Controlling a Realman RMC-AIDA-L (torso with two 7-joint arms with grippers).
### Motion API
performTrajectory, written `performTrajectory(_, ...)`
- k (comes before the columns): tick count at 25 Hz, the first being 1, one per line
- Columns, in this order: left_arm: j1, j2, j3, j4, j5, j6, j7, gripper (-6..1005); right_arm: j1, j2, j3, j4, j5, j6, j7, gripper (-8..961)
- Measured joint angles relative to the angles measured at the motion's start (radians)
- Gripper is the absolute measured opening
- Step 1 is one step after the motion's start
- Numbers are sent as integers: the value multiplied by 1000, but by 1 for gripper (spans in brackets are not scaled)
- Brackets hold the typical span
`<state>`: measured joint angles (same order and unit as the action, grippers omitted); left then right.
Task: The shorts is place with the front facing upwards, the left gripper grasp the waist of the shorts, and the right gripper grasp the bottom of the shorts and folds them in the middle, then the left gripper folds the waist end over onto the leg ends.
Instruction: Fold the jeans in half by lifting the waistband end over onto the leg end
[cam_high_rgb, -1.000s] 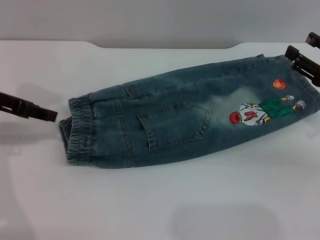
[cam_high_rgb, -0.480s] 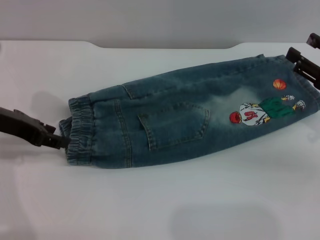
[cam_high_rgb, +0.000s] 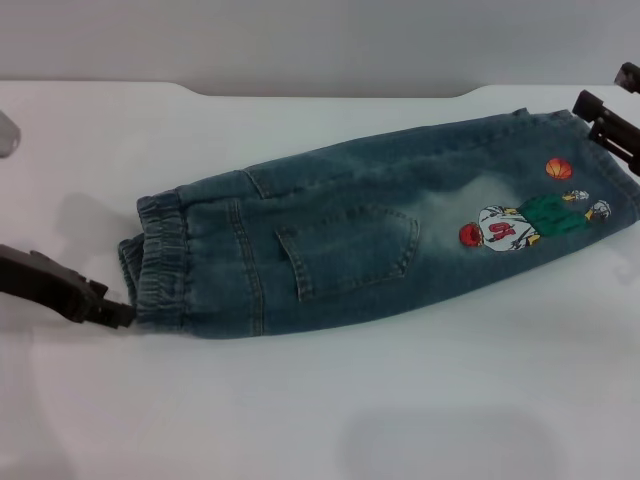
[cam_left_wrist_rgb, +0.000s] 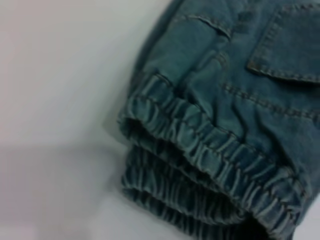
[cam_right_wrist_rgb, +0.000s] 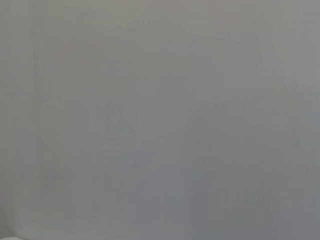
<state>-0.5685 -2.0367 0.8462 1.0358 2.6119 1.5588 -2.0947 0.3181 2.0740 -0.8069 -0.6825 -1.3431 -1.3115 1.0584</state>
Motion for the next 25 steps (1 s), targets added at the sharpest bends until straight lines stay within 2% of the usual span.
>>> performTrajectory(7,1,-7,-2,0,-5,39,25,576,7,1,0,4,0,0,0,667)
performTrajectory(13,-1,13,-9,14,-10,56,27,572,8,2,-2,6,0,0,0,667)
performTrajectory(16,-2,16,-10,38,-10,79,27,570,9,2,0,7,0,0,0,667)
performTrajectory(25,-16,5,-10,61,-12,138,33,564,13,2,0,8,0,0,0,666)
